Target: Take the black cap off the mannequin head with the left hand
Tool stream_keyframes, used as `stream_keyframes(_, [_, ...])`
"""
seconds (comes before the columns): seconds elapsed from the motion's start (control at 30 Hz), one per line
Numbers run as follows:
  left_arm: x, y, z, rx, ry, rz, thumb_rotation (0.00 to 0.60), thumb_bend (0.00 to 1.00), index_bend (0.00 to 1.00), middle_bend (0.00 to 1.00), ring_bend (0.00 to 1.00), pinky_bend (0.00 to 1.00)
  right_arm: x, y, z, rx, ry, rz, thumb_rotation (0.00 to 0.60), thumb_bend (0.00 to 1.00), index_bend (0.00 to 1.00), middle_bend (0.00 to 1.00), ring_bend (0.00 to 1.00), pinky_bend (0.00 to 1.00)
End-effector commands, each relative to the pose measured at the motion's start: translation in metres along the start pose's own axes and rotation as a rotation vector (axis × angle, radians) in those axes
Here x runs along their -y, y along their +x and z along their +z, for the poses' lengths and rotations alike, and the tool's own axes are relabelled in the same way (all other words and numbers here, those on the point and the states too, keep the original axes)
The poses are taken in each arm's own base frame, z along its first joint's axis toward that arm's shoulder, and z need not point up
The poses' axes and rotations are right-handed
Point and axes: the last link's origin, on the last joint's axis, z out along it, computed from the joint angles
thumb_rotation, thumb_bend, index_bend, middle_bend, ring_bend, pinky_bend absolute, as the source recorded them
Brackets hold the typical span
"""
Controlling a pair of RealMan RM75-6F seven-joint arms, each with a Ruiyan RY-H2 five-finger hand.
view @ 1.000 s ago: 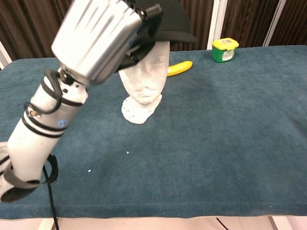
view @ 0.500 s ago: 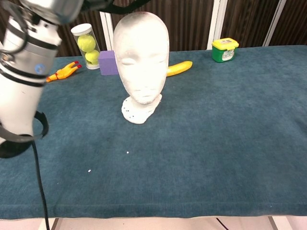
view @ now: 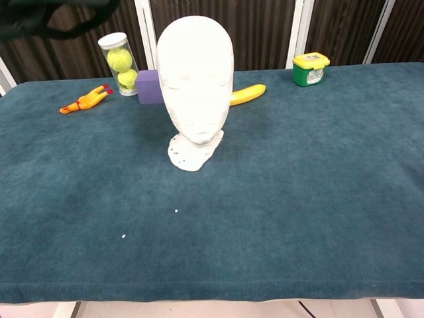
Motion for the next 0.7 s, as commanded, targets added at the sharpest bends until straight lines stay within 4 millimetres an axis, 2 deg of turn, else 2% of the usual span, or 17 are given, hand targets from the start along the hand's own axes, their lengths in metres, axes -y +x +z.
stream_keyframes(0.03, [0.009, -0.016, -0.058, 0.222, -0.037, 0.022, 0.6, 0.47, 0.72, 0.77, 0.71, 0.67, 0.002, -0.002, 0.002, 0.002, -0.002, -0.003, 0.6, 0.12, 0.0, 0.0, 0.0, 0.0])
stream_keyframes(0.13, [0.001, -0.025, -0.077, 0.32, -0.01, -0.004, 0.6, 0.43, 0.68, 0.7, 0.66, 0.63, 0.004, -0.004, 0.003, 0.005, -0.005, -0.009, 0.6, 0.12, 0.0, 0.0, 0.0, 0.0])
stream_keyframes(0.37, [-0.015, -0.04, -0.109, 0.509, 0.013, -0.036, 0.6, 0.39, 0.44, 0.51, 0.46, 0.47, 0.008, -0.005, 0.004, 0.005, -0.004, -0.017, 0.6, 0.12, 0.0, 0.0, 0.0, 0.0])
stream_keyframes(0.47, [-0.024, -0.044, -0.125, 0.606, 0.061, -0.073, 0.6, 0.35, 0.23, 0.31, 0.23, 0.3, 0.009, -0.006, 0.005, 0.007, -0.001, -0.012, 0.6, 0.12, 0.0, 0.0, 0.0, 0.0])
stream_keyframes(0.53, [-0.03, -0.045, -0.137, 0.67, 0.075, -0.095, 0.6, 0.31, 0.06, 0.13, 0.06, 0.19, 0.009, -0.006, 0.005, 0.006, 0.003, -0.004, 0.6, 0.12, 0.0, 0.0, 0.0, 0.0])
stream_keyframes(0.63, [-0.037, -0.04, -0.153, 0.749, 0.061, -0.128, 0.6, 0.25, 0.0, 0.01, 0.0, 0.12, 0.01, -0.005, 0.004, -0.001, 0.013, 0.0, 0.6, 0.12, 0.0, 0.0, 0.0, 0.0])
stream_keyframes(0.7, [-0.041, -0.035, -0.164, 0.802, 0.048, -0.144, 0.6, 0.24, 0.0, 0.0, 0.0, 0.1, 0.01, -0.005, 0.003, -0.004, 0.019, 0.003, 0.6, 0.12, 0.0, 0.0, 0.0, 0.0])
